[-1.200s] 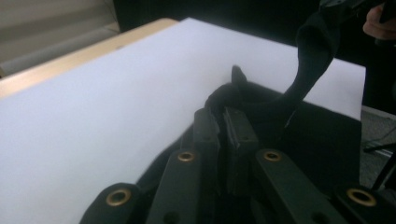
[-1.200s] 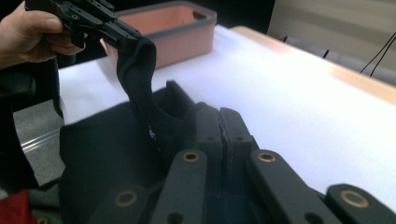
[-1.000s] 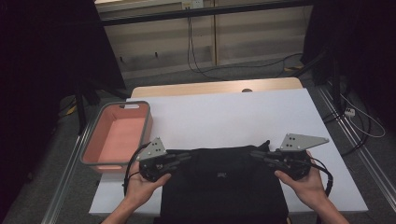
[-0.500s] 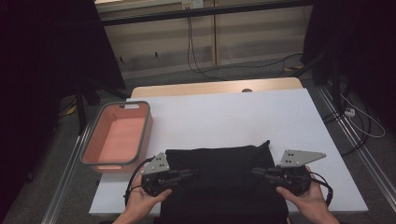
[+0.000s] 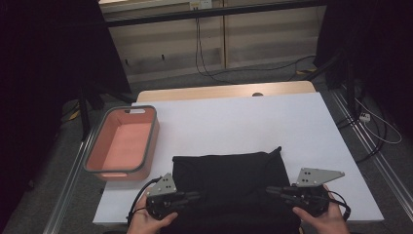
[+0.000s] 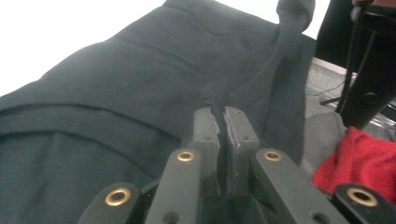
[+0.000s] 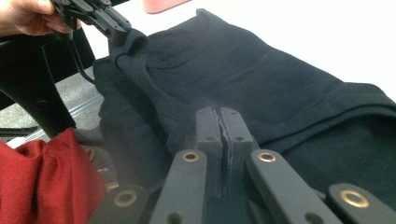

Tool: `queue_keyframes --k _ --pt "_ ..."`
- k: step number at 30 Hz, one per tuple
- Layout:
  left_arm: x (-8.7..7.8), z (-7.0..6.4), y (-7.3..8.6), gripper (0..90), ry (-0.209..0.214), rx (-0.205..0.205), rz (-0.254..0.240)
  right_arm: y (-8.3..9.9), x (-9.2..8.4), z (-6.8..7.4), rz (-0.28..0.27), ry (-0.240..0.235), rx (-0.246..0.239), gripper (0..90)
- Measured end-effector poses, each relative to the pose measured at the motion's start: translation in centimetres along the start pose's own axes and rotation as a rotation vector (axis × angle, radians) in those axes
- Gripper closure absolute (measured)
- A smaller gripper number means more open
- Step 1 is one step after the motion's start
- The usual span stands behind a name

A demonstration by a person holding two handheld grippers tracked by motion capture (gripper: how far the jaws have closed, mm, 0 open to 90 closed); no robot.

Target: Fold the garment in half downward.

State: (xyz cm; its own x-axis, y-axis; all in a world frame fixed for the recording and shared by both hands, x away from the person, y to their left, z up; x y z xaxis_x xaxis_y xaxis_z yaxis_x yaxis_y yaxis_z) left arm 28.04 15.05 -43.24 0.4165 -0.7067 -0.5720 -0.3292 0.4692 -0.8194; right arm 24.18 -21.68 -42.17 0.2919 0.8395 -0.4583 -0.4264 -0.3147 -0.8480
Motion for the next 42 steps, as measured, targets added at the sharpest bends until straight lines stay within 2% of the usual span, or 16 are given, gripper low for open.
queue_keyframes --k 5,7,10,17,20,23,27,30,33,35,37,42 --pt "-0.6 -1.0 0.5 84.4 0.022 0.004 0.003 0.4 -0.2 1.2 0.006 -0.010 -0.009 87.6" --pt "-0.8 -1.3 0.5 84.4 0.040 -0.012 -0.006 0.5 -0.2 1.6 0.002 -0.013 -0.010 87.6" --pt "-1.2 -1.7 0.6 84.4 0.040 -0.001 -0.011 0.5 -0.3 2.1 0.001 -0.023 -0.015 87.5" --pt "-1.8 -2.6 0.7 84.3 0.065 -0.005 -0.019 0.5 -0.2 3.3 0.002 -0.040 -0.033 87.3" --pt "-1.7 -2.6 0.8 83.4 0.064 -0.010 -0.012 0.4 -0.2 3.3 -0.001 -0.040 -0.033 87.0" --pt "-1.7 -2.4 0.8 77.7 0.041 -0.008 -0.007 0.4 -0.2 3.0 -0.003 -0.040 -0.022 83.0" --pt "-1.8 -2.0 0.7 68.0 0.027 -0.016 -0.007 0.4 0.1 2.8 -0.001 -0.034 -0.016 65.9" --pt "-1.7 -1.8 0.7 56.3 0.008 -0.032 -0.009 0.5 0.2 2.6 0.002 -0.027 -0.015 59.2" --pt "-1.4 -1.2 0.7 44.3 -0.033 -0.038 -0.006 0.5 0.4 2.4 0.005 -0.009 -0.010 52.9" --pt "-1.0 -0.6 0.6 40.2 -0.069 -0.035 -0.005 0.4 0.6 2.0 0.004 0.013 -0.008 48.2" --pt "-0.6 0.3 0.6 33.3 -0.119 -0.039 0.004 0.4 0.7 1.5 -0.003 0.032 0.000 45.2" --pt "0.3 2.5 0.4 22.5 -0.191 -0.059 0.014 0.2 1.0 -0.3 -0.007 0.089 0.022 40.2"
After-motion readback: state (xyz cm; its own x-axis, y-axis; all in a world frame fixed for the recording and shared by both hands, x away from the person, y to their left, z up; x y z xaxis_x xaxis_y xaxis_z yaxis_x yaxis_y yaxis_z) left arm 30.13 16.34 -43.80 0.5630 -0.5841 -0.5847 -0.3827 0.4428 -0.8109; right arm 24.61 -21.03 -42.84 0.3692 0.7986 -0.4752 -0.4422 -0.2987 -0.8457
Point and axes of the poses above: each handheld gripper's, and its own axes: x roughly forward along the jaws, y roughly out of its underside, z roughly to its left, the point moved 2 cm from there along x, roughly forward along the jaws, and after that the axes turned 12 degrees about -y, right-handed, at the moved point
